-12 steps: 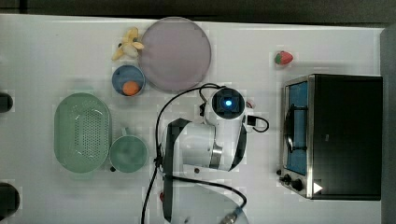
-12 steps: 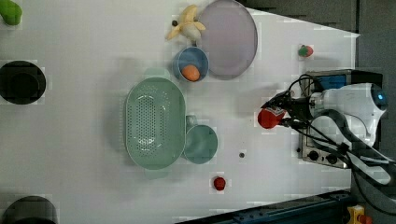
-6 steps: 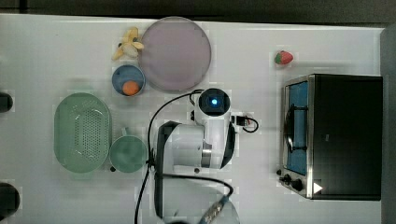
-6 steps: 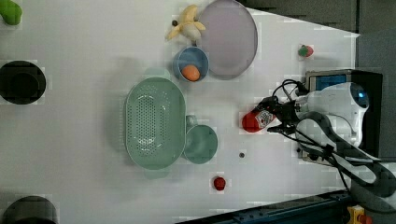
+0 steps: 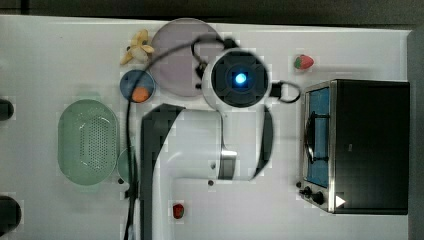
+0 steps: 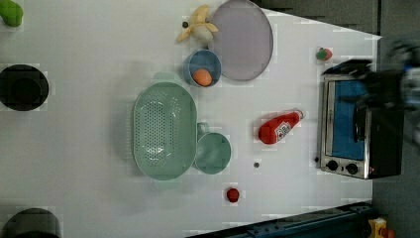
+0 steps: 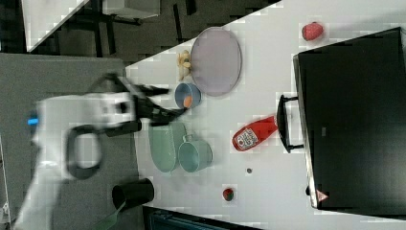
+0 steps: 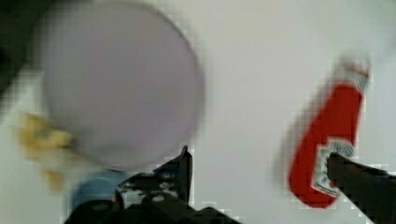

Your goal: Pick Ketchup from oven and place it on table.

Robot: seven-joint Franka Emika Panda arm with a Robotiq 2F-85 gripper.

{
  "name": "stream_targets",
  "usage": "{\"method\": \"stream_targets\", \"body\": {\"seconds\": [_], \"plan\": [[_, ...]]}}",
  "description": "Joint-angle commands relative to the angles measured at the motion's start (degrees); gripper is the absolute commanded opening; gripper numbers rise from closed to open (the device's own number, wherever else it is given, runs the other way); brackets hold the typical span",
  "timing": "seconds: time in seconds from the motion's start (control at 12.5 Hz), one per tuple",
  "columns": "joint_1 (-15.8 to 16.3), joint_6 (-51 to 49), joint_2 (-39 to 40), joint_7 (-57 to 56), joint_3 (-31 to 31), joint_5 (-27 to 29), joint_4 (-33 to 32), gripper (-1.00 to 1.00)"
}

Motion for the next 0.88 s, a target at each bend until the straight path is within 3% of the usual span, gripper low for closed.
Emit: {"method": "stream_targets", "body": {"seconds": [0.08,0.48,0.88], "plan": [[0.17,-9.18,-3.16,0.87,-1.2,0.93,7.19,1.0],[0.25,-26.07,-3.41,0.87,-1.05,0.88,19.82,1.0],[0.25,-35.81,-3.4,0.87,-0.96,-2.74,25.6,1.0]]}}
